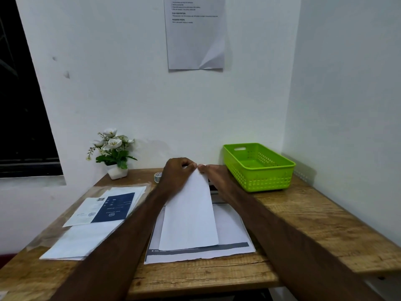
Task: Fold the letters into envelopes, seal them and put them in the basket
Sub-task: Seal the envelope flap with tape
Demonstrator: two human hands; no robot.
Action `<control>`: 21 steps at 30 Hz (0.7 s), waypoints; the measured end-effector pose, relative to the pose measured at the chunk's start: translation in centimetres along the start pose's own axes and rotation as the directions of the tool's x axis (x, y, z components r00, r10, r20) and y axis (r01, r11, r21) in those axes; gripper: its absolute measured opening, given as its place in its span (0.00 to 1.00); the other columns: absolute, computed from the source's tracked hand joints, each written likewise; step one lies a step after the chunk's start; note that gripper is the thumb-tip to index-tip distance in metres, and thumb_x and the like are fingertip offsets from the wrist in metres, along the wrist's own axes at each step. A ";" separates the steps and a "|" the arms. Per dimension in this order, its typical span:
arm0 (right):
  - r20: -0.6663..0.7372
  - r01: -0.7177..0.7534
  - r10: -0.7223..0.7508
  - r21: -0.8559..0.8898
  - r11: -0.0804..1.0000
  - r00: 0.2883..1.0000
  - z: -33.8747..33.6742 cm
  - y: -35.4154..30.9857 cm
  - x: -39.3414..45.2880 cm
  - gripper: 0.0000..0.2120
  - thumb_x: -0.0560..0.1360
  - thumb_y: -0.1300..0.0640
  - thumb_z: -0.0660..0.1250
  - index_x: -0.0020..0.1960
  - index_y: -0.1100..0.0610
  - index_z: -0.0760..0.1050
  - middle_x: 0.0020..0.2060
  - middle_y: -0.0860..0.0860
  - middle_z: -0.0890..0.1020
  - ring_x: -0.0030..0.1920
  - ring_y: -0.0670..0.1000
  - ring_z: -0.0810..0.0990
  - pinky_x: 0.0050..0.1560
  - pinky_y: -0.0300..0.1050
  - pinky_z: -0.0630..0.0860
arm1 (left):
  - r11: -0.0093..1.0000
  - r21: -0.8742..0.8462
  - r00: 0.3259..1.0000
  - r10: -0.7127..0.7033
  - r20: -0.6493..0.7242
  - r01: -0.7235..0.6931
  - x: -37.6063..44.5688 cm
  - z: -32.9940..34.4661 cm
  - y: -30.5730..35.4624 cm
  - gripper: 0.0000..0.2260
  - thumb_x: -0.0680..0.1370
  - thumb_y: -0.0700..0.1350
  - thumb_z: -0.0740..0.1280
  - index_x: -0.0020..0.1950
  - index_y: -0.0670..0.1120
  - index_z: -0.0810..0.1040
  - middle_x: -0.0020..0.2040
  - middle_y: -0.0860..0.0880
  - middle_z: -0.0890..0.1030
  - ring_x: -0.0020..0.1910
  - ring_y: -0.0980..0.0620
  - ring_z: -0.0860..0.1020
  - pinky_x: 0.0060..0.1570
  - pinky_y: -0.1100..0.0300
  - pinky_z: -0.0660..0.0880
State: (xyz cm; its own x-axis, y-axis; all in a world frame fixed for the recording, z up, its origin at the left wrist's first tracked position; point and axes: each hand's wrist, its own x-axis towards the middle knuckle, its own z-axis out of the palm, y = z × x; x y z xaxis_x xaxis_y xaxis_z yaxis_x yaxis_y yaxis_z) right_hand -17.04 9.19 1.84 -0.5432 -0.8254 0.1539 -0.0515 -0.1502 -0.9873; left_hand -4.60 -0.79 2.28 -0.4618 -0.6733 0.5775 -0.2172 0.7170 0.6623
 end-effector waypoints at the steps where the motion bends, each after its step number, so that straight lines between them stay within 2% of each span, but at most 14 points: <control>1: 0.015 0.024 -0.024 -0.010 1.000 1.000 0.0 0.2 0.0 0.20 0.74 0.53 0.72 0.53 0.70 0.81 0.53 0.66 0.84 0.45 0.53 0.81 0.46 0.49 0.77 | 1.000 0.000 1.000 0.003 0.002 -0.003 0.0 0.0 0.0 0.06 0.78 0.46 0.71 0.43 0.49 0.86 0.41 0.56 0.85 0.39 0.67 0.79 0.39 0.73 0.69; 3: 0.062 0.046 -0.044 -0.032 0.998 0.997 -0.1 0.4 0.1 0.22 0.71 0.50 0.71 0.52 0.71 0.80 0.54 0.68 0.83 0.46 0.53 0.81 0.48 0.51 0.78 | 1.000 0.005 1.000 -0.001 0.006 0.001 0.1 0.0 0.0 0.06 0.78 0.47 0.71 0.44 0.49 0.86 0.41 0.55 0.85 0.41 0.64 0.80 0.40 0.71 0.70; 6: 0.135 0.030 -0.023 -0.044 0.999 0.991 -0.4 0.3 0.0 0.13 0.78 0.57 0.70 0.55 0.68 0.82 0.51 0.62 0.86 0.47 0.54 0.84 0.53 0.53 0.82 | 0.999 0.031 1.000 -0.009 -0.008 0.010 0.1 -0.3 -0.2 0.07 0.78 0.48 0.71 0.46 0.47 0.87 0.43 0.54 0.86 0.41 0.62 0.80 0.38 0.74 0.69; 9: 0.161 0.028 -0.019 -0.053 0.998 0.987 -0.7 0.2 0.1 0.11 0.80 0.60 0.69 0.55 0.68 0.82 0.48 0.59 0.86 0.44 0.52 0.84 0.48 0.45 0.82 | 0.999 0.043 1.000 -0.008 -0.015 0.009 0.2 -0.4 -0.2 0.07 0.78 0.47 0.71 0.46 0.47 0.87 0.42 0.54 0.86 0.41 0.62 0.80 0.37 0.76 0.69; 12: 0.159 0.017 -0.004 -0.080 0.997 0.987 -0.7 0.0 0.0 0.11 0.79 0.61 0.70 0.56 0.69 0.82 0.45 0.58 0.86 0.39 0.49 0.84 0.42 0.41 0.82 | 0.999 0.045 1.000 -0.012 -0.003 0.013 0.2 -0.3 -0.1 0.07 0.78 0.48 0.70 0.46 0.47 0.87 0.42 0.54 0.86 0.42 0.59 0.81 0.38 0.72 0.70; 16: 0.194 -0.010 0.030 -0.099 0.995 0.980 -1.2 -0.5 -0.3 0.10 0.78 0.63 0.69 0.58 0.64 0.83 0.45 0.54 0.87 0.40 0.47 0.85 0.39 0.39 0.82 | 0.999 0.049 1.000 -0.010 -0.008 0.010 0.1 -0.2 -0.1 0.07 0.78 0.47 0.71 0.45 0.47 0.87 0.41 0.54 0.86 0.39 0.63 0.80 0.36 0.74 0.69; 19: 0.197 -0.040 0.058 -0.098 0.994 0.979 -1.2 -0.6 -0.6 0.10 0.78 0.61 0.70 0.57 0.59 0.84 0.44 0.51 0.87 0.40 0.46 0.86 0.37 0.38 0.80 | 0.999 0.046 1.000 -0.016 -0.017 0.016 0.1 -0.3 0.0 0.07 0.78 0.47 0.71 0.46 0.47 0.87 0.42 0.54 0.86 0.40 0.63 0.80 0.36 0.75 0.69; 21: 0.177 -0.063 0.077 -0.084 0.994 0.981 -0.9 -0.5 -0.7 0.10 0.78 0.59 0.69 0.57 0.58 0.84 0.45 0.51 0.88 0.41 0.48 0.86 0.37 0.40 0.80 | 0.999 0.049 1.000 -0.018 -0.013 0.019 0.1 -0.3 0.0 0.06 0.78 0.48 0.71 0.45 0.48 0.87 0.42 0.55 0.86 0.41 0.64 0.81 0.38 0.73 0.70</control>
State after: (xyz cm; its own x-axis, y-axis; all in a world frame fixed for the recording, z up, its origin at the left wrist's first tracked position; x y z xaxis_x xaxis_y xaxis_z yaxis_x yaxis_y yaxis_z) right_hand -17.41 10.38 2.19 -0.3882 -0.9179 0.0817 -0.0873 -0.0516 -0.9948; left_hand -4.37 -0.91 2.50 -0.4469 -0.6882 0.5715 -0.2673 0.7124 0.6489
